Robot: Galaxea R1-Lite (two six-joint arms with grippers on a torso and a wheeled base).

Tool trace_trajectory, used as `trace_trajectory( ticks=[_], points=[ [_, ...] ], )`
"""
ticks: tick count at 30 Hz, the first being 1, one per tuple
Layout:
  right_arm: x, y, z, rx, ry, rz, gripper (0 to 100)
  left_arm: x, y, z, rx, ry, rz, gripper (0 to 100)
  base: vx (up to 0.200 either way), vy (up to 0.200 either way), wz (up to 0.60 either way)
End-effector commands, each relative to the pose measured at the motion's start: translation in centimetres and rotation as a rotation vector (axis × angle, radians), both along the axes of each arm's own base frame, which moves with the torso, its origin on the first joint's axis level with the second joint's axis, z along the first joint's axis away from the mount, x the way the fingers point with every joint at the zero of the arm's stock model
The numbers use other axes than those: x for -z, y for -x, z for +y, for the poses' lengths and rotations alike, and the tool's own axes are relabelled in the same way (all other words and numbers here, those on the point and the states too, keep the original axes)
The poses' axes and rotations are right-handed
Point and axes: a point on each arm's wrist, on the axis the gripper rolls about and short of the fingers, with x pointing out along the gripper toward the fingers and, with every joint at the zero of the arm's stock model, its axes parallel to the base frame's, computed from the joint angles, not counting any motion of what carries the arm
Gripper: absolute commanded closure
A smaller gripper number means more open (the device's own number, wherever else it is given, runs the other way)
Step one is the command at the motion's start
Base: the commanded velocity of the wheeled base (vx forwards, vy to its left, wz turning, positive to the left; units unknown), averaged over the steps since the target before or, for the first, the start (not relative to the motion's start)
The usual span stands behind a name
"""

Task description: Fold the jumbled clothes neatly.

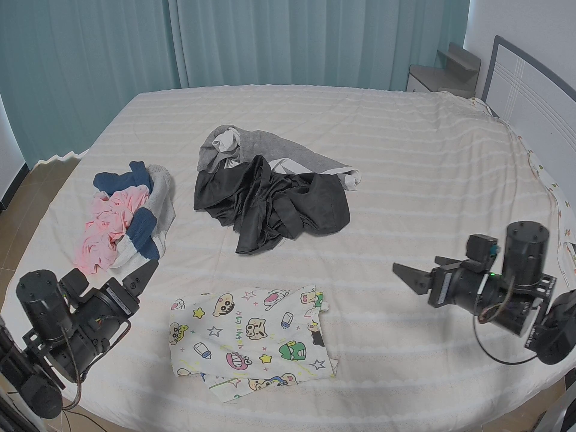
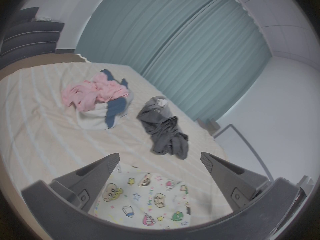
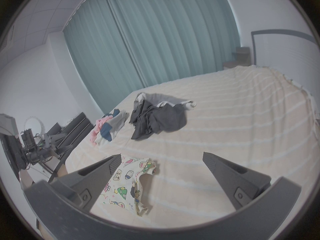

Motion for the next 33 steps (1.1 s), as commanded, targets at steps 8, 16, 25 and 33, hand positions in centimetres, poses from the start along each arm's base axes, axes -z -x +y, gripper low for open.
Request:
trace_trajectory(
  ticks=[8,16,25,33],
  points=[
    [-4.7,16.8,-10.9,0.432,-0.014,-0.184,0,-3.9,14.1,3.1,0.176,-0.186,-0.192,0,0.0,0.0,0.0],
    [-1.5,21.3,-12.7,0.637,0.089,-0.272,0,-3.6,18.8,6.0,-0.164,-0.279,-0.1,0,0.0,0.0,0.0],
    [2.4,23.5,-12.5,0.618,0.171,-0.382,0,-1.2,21.5,5.9,-0.387,-0.423,-0.21,0,0.0,0.0,0.0],
    [4.5,24.3,-12.1,0.455,0.184,-0.377,0,1.8,20.9,5.7,-0.414,-0.438,-0.208,0,0.0,0.0,0.0]
  ],
)
